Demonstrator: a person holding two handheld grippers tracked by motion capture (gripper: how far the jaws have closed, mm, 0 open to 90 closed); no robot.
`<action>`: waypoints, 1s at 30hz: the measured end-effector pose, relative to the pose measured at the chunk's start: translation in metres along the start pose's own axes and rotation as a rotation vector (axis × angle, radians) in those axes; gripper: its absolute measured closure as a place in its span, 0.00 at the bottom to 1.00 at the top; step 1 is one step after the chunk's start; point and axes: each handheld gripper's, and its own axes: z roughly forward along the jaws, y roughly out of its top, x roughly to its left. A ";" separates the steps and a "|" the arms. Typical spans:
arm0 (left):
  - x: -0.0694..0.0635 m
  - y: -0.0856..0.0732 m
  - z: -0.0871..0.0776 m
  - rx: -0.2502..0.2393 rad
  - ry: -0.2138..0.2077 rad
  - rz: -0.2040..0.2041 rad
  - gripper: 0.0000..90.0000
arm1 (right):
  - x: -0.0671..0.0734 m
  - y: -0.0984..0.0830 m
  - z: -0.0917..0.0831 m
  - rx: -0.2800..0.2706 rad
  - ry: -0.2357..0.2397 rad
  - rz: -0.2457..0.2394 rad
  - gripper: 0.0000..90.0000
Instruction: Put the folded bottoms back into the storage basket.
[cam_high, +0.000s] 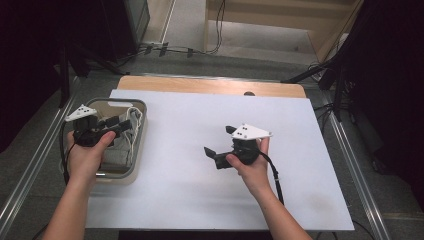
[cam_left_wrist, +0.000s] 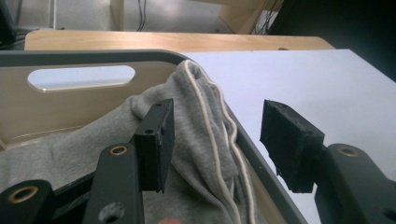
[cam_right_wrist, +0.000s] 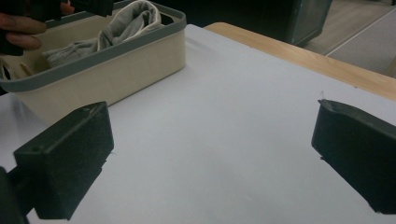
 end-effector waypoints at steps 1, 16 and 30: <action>0.000 0.000 0.002 0.010 0.007 0.001 0.52 | -0.002 -0.003 -0.004 0.000 -0.005 0.005 0.00; 0.000 0.001 0.028 0.119 0.029 0.034 0.77 | -0.023 -0.041 -0.059 -0.019 -0.089 0.041 0.00; 0.005 -0.001 0.053 0.203 0.034 -0.008 0.92 | -0.035 -0.058 -0.100 -0.036 -0.137 0.049 0.00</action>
